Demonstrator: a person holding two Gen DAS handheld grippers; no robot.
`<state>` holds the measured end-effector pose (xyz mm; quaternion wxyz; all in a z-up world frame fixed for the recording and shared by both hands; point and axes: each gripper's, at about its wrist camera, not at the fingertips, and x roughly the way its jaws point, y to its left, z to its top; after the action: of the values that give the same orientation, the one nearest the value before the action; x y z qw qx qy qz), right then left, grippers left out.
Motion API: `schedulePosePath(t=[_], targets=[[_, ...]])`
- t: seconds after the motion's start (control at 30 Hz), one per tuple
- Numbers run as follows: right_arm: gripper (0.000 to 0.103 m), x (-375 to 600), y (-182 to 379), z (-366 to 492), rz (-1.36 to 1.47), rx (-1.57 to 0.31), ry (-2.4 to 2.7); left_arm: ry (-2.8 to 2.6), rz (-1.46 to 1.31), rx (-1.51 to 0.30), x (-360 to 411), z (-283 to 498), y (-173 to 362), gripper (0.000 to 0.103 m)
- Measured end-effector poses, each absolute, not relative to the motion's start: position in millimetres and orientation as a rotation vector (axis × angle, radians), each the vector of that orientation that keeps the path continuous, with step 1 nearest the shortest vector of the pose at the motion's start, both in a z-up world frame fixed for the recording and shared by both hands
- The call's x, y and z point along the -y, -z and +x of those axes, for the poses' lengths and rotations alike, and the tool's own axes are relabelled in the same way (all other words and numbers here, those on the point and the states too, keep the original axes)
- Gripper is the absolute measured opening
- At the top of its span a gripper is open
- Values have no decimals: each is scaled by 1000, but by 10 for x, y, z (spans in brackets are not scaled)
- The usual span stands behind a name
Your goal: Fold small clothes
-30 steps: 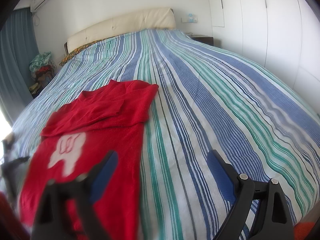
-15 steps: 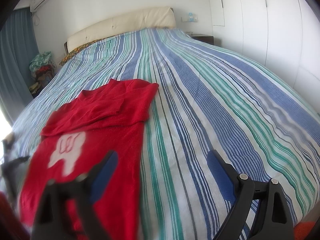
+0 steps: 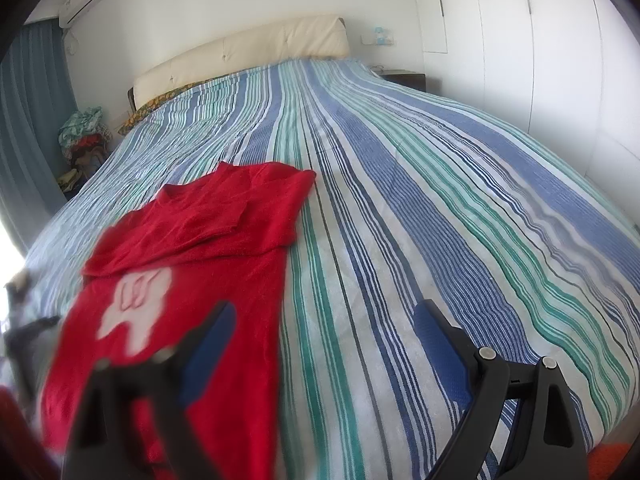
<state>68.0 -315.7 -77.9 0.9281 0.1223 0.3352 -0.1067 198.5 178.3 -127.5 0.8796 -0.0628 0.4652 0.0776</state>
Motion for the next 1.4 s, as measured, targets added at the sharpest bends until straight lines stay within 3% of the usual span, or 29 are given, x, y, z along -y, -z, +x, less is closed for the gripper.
schedulePosePath(t=[0.2,0.37,0.53,0.6,0.93,1.17,1.27,1.4], targets=[[90,3225,538,567,251,-618,234,-162,-131,-970,-1783,1986,1276,103],[90,3335,-203,221,139,-433,283,-162,-131,-970,-1783,1985,1276,103],[103,3426,-942,-221,30,-252,346,-162,-131,-970,-1782,1986,1276,103],[103,3436,-1095,-368,26,-218,357,-162,-131,-970,-1782,1986,1276,103],[103,3252,-895,-584,102,-330,314,-165,-130,-968,-1781,2000,1274,103],[103,3002,-1607,-865,-77,-241,248,-169,-130,-963,-1780,1991,1276,103],[103,2869,-1605,-798,-144,-364,135,-177,-126,-968,-1764,2002,1275,103],[103,2731,-1065,-691,-159,-553,33,-146,-189,-1081,-1828,1979,1140,101]])
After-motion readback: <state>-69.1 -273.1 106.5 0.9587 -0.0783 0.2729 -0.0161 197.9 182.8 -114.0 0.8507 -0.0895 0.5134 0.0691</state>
